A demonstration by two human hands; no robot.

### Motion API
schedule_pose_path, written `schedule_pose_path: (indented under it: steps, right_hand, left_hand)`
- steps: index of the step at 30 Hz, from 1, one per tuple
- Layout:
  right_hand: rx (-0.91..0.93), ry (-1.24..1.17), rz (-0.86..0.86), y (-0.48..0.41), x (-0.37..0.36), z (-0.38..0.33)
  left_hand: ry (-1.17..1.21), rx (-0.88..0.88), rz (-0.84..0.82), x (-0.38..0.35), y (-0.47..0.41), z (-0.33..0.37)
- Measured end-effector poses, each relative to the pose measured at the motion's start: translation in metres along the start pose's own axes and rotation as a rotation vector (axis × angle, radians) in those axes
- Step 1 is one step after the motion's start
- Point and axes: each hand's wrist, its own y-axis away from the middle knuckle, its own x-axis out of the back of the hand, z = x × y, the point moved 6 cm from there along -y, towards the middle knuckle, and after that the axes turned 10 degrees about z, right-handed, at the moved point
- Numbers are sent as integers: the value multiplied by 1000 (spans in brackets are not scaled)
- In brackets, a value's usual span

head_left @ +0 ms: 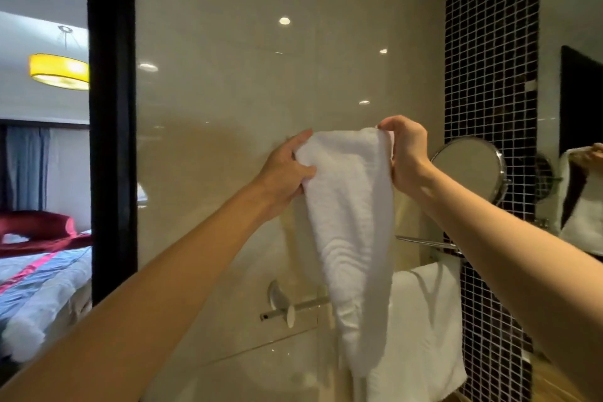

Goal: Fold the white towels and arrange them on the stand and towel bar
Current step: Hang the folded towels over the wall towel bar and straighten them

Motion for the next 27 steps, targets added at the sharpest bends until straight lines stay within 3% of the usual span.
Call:
schedule_pose_path:
  steps: [9,12,20,27]
  right_hand:
    - [-157,175,-22,-11,11,99]
    - [-287,240,-25,-6,19,132]
    - [-413,556,-292,16,45,204]
    - [-490,728,-311,36,78,234]
  left_hand:
    - [-123,171,-35,24,-4,-73]
    - [-140,264,-24,37,7,-100]
    - [-217,510,55,61,35,-168]
    - [-360,515,101,62,48,-199]
